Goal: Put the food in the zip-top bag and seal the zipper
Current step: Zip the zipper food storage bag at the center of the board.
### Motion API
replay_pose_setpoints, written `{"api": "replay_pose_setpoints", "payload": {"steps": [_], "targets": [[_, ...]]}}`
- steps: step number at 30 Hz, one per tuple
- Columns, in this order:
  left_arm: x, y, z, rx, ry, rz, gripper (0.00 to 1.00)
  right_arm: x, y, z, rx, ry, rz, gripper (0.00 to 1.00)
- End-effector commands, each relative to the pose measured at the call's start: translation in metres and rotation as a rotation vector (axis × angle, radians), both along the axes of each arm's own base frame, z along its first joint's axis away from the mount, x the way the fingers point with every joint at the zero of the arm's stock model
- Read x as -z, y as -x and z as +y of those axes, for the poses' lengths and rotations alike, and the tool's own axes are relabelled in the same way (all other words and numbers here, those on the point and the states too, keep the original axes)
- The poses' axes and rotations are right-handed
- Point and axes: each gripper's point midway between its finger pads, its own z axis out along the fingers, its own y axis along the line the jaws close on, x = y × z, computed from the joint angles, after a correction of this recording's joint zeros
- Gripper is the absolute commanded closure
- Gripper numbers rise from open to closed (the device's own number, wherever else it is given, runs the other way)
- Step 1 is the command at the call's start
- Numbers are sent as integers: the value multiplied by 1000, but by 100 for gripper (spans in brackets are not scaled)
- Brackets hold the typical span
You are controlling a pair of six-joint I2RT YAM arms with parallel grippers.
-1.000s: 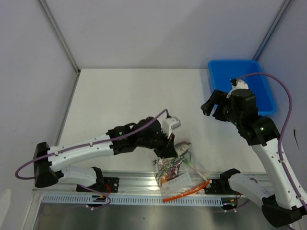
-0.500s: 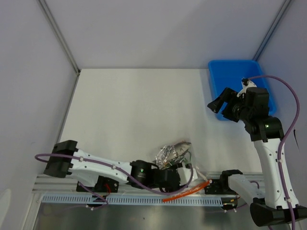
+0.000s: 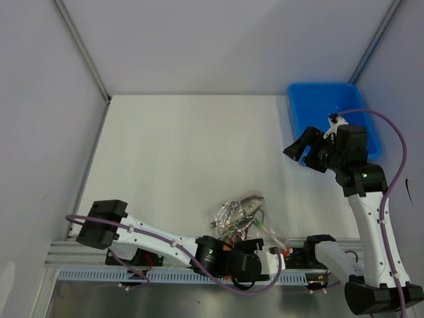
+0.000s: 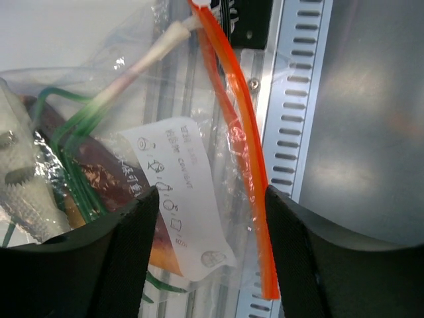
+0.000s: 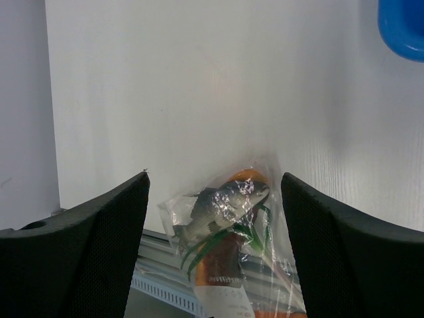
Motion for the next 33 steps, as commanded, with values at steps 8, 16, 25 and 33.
{"api": "replay_pose_setpoints", "payload": {"steps": [8, 16, 25, 33], "targets": [[-8, 2, -27, -106, 3, -118, 26, -15, 18, 5, -37, -35, -68, 18], [32, -15, -21, -211, -108, -226, 26, -23, 34, 4, -38, -36, -98, 18], [42, -38, -21, -316, -143, -375, 37, -26, 49, 1, -27, -30, -108, 18], [6, -70, -16, -375, -78, -255, 100, -24, 50, 1, -29, -32, -98, 17]]}}
